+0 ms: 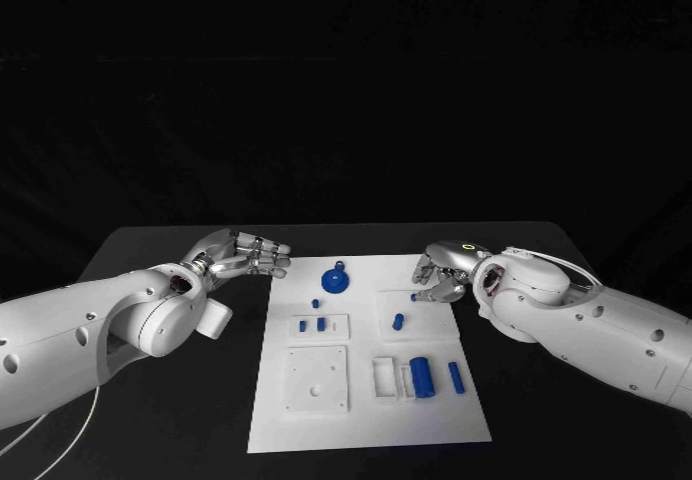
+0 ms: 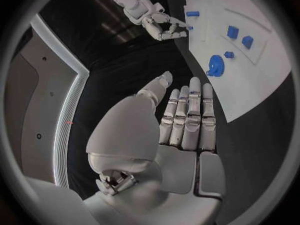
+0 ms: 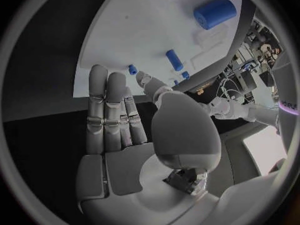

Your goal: Assemble the parts on the task board

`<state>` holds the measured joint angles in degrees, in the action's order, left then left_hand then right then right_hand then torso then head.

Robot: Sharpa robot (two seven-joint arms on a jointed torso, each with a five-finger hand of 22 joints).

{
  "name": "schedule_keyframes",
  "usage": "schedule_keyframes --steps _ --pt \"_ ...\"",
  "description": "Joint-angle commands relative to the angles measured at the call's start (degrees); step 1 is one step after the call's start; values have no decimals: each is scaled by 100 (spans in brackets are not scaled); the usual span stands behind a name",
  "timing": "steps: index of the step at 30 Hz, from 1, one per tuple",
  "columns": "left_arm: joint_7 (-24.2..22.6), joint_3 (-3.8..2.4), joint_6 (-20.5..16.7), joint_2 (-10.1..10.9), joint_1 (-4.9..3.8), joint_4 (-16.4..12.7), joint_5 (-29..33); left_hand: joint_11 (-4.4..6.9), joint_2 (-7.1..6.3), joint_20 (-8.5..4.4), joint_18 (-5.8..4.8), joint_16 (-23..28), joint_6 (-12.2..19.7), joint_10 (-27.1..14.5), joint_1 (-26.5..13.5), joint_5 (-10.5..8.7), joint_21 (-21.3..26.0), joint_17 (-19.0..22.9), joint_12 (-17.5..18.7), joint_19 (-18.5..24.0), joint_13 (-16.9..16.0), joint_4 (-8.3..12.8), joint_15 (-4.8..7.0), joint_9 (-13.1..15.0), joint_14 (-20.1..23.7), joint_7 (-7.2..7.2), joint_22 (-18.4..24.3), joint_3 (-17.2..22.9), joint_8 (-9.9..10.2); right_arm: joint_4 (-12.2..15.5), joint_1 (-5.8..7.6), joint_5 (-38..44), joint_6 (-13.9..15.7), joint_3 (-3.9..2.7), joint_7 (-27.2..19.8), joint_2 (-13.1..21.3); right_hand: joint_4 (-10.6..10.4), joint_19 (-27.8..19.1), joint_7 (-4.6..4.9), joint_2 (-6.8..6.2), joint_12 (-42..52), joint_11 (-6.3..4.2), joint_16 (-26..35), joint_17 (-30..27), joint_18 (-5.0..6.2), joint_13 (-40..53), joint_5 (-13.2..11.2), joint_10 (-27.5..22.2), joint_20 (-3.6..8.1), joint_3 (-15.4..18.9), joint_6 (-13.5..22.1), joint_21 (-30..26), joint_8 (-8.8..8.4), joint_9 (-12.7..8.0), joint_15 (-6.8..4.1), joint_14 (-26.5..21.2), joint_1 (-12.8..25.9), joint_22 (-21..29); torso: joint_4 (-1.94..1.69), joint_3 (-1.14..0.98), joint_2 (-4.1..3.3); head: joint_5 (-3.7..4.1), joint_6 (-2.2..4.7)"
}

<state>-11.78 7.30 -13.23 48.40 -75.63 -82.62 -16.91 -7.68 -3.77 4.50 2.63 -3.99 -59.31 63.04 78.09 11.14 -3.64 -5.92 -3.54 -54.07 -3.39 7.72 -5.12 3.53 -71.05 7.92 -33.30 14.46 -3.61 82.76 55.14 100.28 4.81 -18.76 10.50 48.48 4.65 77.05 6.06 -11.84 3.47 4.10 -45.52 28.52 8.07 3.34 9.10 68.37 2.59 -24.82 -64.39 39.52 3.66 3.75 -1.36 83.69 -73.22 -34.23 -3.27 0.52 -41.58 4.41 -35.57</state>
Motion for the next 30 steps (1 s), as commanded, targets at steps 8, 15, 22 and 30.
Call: schedule_keyframes --steps 8,15,22,30 --pt "-163 -6 106 3 -8 -1 277 -11 42 3 -65 27 51 -83 7 -19 -44 -5 18 -241 3 6 -37 4 82 62 855 -142 -2 -11 -103 331 60 5 81 -92 -105 9 -27 -69 -15 -23 -149 -67 -104 0 28 102 -18 -265 -70 -8 -10 -5 22 -9 -65 -405 -8 -9 -11 1 -9" --pt "-90 -6 107 6 -8 14 281 -22 57 -9 -9 25 162 -114 34 -21 -104 -4 18 -368 3 13 -37 5 80 89 911 -209 -11 -20 -136 269 65 15 21 -148 -64 45 -27 -62 -14 -38 -225 -99 -116 1 33 170 -7 -439 -121 46 -9 -3 12 -28 -58 -800 1 -9 -12 -8 -29" --pt "-40 -6 117 9 -8 11 282 -23 66 -8 3 25 150 -121 42 -22 -120 -3 19 -380 3 15 -37 5 75 87 920 -237 -12 -110 -154 187 70 53 8 -195 56 53 2 -15 -14 -66 -249 -108 -108 5 -100 301 25 -741 -184 88 -6 -1 -23 -53 -132 -1100 3 -10 -12 -17 -32" --pt "8 -6 146 8 -9 7 279 -23 76 -9 10 24 138 -124 53 -22 -135 -4 18 -386 3 16 -35 6 71 83 922 -254 -14 -197 -157 281 21 110 58 -231 329 -12 -15 72 -12 -107 -284 -72 -115 9 -63 455 62 -981 -292 176 -6 0 -60 -74 -111 -1531 -2 -11 -9 -8 -50"
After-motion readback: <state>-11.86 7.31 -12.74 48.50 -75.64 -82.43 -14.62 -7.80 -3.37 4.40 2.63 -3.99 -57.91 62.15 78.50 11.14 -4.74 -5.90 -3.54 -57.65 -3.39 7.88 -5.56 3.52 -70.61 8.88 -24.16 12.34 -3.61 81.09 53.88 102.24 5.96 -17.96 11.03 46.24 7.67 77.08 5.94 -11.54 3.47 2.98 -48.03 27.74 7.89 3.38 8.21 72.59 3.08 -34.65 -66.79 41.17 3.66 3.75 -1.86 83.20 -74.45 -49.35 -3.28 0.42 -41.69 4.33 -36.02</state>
